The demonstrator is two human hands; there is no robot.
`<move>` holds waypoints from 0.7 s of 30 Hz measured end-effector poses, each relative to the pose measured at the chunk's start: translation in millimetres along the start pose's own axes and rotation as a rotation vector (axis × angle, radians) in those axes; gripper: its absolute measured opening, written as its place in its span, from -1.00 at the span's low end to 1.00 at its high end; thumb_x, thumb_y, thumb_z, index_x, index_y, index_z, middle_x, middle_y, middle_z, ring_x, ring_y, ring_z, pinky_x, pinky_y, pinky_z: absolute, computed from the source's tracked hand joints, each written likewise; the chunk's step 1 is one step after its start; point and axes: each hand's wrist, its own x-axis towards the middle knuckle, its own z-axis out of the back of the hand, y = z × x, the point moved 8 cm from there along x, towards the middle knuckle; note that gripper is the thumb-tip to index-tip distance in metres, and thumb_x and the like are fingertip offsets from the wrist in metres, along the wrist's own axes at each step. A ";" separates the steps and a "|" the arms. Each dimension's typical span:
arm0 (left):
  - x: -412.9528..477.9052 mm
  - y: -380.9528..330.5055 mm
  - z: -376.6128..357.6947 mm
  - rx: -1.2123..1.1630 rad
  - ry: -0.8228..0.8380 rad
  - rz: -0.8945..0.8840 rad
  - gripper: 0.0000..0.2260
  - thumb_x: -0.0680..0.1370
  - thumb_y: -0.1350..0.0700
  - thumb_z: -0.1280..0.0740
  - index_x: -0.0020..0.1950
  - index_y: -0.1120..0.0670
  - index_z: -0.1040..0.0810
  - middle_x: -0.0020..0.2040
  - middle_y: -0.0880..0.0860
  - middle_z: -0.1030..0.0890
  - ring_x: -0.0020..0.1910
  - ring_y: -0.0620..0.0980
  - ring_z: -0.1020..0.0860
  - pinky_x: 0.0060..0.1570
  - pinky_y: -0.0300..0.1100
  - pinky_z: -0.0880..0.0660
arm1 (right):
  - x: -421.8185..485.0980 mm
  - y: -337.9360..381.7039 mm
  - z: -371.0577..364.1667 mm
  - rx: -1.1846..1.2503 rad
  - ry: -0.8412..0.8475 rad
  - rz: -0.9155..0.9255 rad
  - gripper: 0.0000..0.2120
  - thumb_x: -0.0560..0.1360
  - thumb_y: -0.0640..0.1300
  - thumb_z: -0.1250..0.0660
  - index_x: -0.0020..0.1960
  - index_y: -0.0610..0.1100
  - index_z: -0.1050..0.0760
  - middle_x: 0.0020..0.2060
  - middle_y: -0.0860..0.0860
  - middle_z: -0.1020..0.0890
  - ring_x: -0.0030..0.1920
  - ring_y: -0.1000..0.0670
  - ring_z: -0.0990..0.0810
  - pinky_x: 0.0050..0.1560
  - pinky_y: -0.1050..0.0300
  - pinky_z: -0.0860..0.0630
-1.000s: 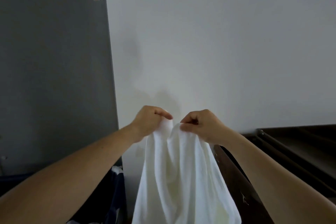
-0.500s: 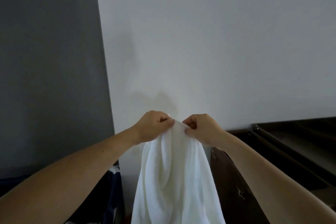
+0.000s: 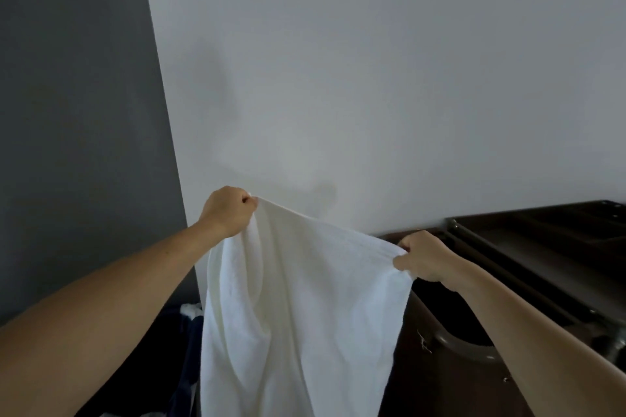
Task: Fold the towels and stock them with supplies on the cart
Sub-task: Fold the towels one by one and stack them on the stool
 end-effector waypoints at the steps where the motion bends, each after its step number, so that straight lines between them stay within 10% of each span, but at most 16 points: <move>1: 1.4 4.8 1.5 -0.002 -0.014 0.024 -0.61 0.62 0.09 -0.25 -0.39 0.17 -0.33 -0.41 0.16 -0.41 -0.37 0.10 -0.40 -0.32 -0.11 -0.30 | -0.1 -9.7 -1.8 0.050 0.028 -0.028 -0.88 0.45 -0.18 -0.43 -0.24 -0.16 -0.54 -0.51 0.07 -0.51 -0.54 0.10 -0.40 -0.55 0.29 -0.28; 12: 0.8 16.3 -5.0 -0.018 -0.002 0.066 -0.61 0.64 0.09 -0.22 -0.37 0.18 -0.33 -0.39 0.17 -0.41 -0.35 0.11 -0.40 -0.29 -0.07 -0.33 | -2.6 -54.7 -6.1 1.078 -0.009 -0.312 -0.90 0.43 -0.31 -0.44 -0.06 -0.26 -0.61 -0.49 -0.03 -0.57 -0.53 0.06 -0.51 -0.52 0.20 -0.46; 21: -12.1 -7.9 -15.7 0.037 0.050 -0.074 -0.55 0.64 0.10 -0.22 -0.43 0.12 -0.22 -0.44 0.10 -0.35 -0.40 0.05 -0.36 -0.31 -0.08 -0.34 | -4.5 -67.1 -4.3 0.305 -0.099 -0.370 -0.90 0.50 -0.29 -0.27 -0.10 -0.23 -0.57 -0.25 -0.14 -0.62 -0.25 -0.12 -0.60 -0.34 0.11 -0.58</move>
